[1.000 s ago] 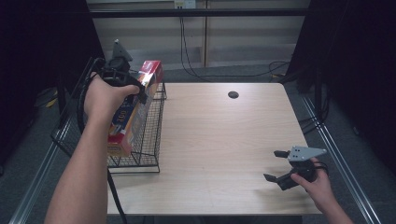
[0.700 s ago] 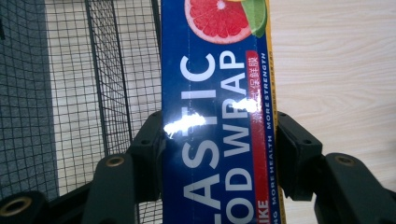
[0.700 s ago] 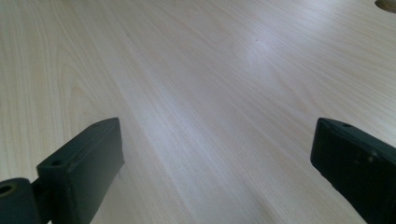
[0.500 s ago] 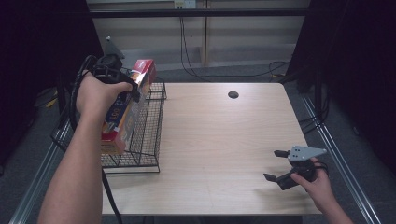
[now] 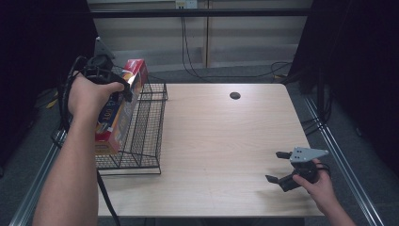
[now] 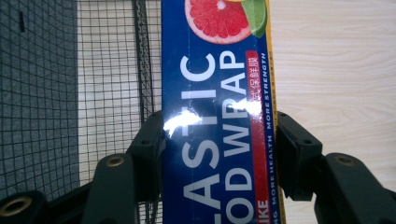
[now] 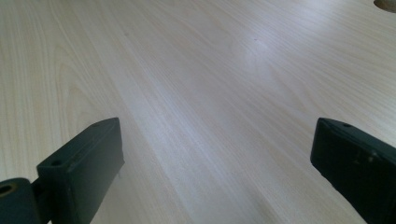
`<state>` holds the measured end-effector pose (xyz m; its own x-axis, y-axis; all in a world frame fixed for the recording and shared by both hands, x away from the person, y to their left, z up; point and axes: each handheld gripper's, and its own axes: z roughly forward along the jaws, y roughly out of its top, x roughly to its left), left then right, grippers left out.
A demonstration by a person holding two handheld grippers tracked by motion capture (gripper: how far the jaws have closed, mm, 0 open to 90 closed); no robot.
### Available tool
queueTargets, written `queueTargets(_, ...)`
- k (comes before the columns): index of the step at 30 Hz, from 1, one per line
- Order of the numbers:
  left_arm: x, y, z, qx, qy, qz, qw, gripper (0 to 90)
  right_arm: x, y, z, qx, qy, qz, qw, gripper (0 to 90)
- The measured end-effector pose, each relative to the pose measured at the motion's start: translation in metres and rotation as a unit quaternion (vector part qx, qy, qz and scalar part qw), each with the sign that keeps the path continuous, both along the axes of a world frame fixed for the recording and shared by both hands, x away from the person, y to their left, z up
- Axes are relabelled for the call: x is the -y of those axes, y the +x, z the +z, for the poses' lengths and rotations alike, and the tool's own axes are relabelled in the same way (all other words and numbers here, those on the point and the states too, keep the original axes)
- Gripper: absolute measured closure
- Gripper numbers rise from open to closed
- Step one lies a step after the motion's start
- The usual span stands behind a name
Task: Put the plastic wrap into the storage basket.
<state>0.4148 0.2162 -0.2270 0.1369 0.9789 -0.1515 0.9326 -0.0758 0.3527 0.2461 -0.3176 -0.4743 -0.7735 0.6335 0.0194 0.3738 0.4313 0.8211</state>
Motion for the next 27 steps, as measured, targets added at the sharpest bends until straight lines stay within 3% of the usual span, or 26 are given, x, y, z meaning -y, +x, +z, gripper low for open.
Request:
queueTargets(12,-0.02,-0.002,-0.005,-0.006,0.008,0.016,0.9998,44.4,-0.001,0.0,0.0,0.001,0.0,0.001,1.0,2.1)
queueTargets(27,-0.032,-0.003,-0.008,-0.004,0.009,0.034,0.9994,44.5,-0.001,0.0,0.0,0.001,0.0,-0.002,1.0,2.1)
